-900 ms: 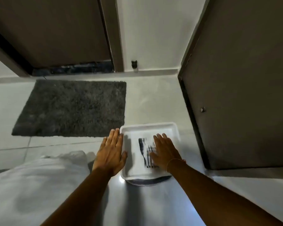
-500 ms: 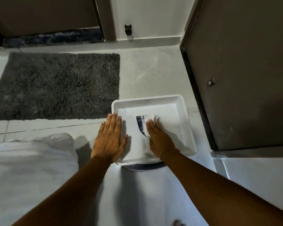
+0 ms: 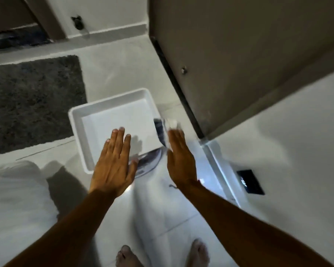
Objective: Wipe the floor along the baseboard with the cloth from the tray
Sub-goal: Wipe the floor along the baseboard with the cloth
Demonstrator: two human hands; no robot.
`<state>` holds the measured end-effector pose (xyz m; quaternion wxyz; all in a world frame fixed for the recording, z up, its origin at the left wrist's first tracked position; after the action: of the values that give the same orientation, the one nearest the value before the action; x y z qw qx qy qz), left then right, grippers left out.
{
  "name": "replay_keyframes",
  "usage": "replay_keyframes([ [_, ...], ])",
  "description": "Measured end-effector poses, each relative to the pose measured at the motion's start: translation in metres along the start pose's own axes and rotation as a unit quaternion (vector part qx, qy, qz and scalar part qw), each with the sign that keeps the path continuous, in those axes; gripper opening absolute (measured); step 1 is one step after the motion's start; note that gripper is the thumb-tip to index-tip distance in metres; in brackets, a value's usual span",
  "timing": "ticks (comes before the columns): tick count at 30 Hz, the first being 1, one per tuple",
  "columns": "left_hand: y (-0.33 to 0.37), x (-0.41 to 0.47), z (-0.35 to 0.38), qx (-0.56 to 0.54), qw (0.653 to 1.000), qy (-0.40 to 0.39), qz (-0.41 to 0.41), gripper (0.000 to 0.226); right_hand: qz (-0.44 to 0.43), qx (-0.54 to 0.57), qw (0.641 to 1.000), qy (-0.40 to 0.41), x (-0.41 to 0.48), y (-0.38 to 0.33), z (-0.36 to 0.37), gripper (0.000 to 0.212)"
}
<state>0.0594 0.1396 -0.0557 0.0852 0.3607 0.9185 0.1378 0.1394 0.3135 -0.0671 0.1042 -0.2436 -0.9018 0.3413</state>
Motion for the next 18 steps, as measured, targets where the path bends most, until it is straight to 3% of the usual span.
replay_keyframes([
  [3,0.05,-0.032,0.06,-0.037,0.998,-0.018,0.039,0.071,0.036,-0.039,0.998,0.025,-0.095,0.09,-0.023,0.057],
  [7,0.089,-0.071,0.201,-0.024,0.993,-0.101,0.059,0.07,0.171,-0.14,0.975,-0.013,-0.213,0.257,-0.015,0.067],
  [10,0.102,-0.083,0.303,-0.008,0.989,-0.131,0.075,0.072,0.216,-0.199,0.955,-0.041,-0.264,0.362,0.001,0.064],
  [14,0.106,-0.082,0.403,-0.004,0.983,-0.155,0.099,0.071,0.156,-0.259,0.95,-0.079,-0.278,0.444,0.038,0.056],
  [18,0.096,-0.071,0.453,0.022,0.983,-0.151,0.104,0.072,0.102,-0.292,0.942,-0.131,-0.273,0.464,0.075,0.061],
])
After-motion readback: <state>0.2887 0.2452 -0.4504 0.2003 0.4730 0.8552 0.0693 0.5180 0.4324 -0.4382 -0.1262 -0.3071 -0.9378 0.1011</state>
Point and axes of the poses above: each hand's wrist, its own x-axis towards the middle knuckle, its own z-axis out of the palm, y = z × x, the point moved 8 cm from there along x, towards the middle knuckle, and after that the axes turned 1 degree about x, right-handed, at the moved point
